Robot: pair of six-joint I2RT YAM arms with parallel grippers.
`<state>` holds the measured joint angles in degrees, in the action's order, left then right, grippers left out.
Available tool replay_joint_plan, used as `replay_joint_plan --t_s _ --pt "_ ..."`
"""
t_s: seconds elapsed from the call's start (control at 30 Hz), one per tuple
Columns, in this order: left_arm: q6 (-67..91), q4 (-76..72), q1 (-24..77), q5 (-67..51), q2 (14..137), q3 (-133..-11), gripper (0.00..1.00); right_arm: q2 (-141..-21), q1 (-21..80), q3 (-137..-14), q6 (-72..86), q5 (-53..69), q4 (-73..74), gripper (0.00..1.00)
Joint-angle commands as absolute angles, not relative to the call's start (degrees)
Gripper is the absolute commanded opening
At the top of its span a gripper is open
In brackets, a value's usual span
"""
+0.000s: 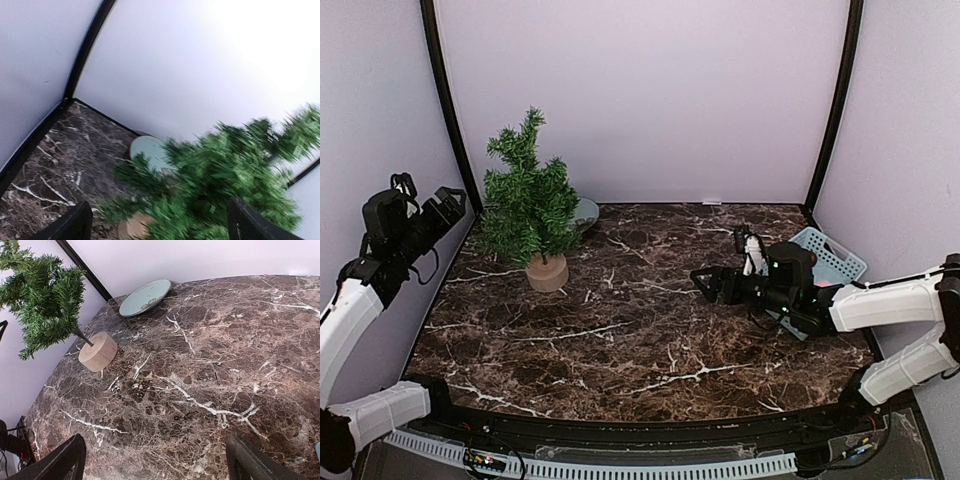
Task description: Decorate the small christmas tree
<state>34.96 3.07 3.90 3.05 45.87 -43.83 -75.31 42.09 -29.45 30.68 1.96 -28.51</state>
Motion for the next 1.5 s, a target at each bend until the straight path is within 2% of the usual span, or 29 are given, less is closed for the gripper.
replay_joint_plan --t_s 0.0,0.23,0.57,0.83,1.1,1.47 --pt "42.86 -7.25 -8.97 -13.81 53.70 -40.84 0.94 -73.38 41.27 -29.28 30.42 5.90 -31.88 0.98" --pt "43.95 -18.54 -13.35 -21.49 73.18 -42.47 0.90 -71.26 39.78 -29.09 30.17 8.66 -30.66 0.98" --pt "45.47 -28.85 -13.78 -29.91 94.69 -45.78 0.64 -69.70 38.76 -28.36 30.92 9.55 -30.19 0.98" --pt "49.49 -42.02 -12.81 -40.96 106.50 -44.84 0.50 -69.18 38.59 -28.25 30.57 9.21 -29.21 0.99" --pt "42.46 -35.28 -7.45 -41.97 110.68 -50.22 0.44 -69.98 38.58 -28.22 31.13 9.76 -29.81 0.99" --pt "41.18 -35.33 -2.73 -44.38 115.48 -53.08 0.44 -68.48 38.58 -27.72 30.84 9.22 -28.87 0.99"
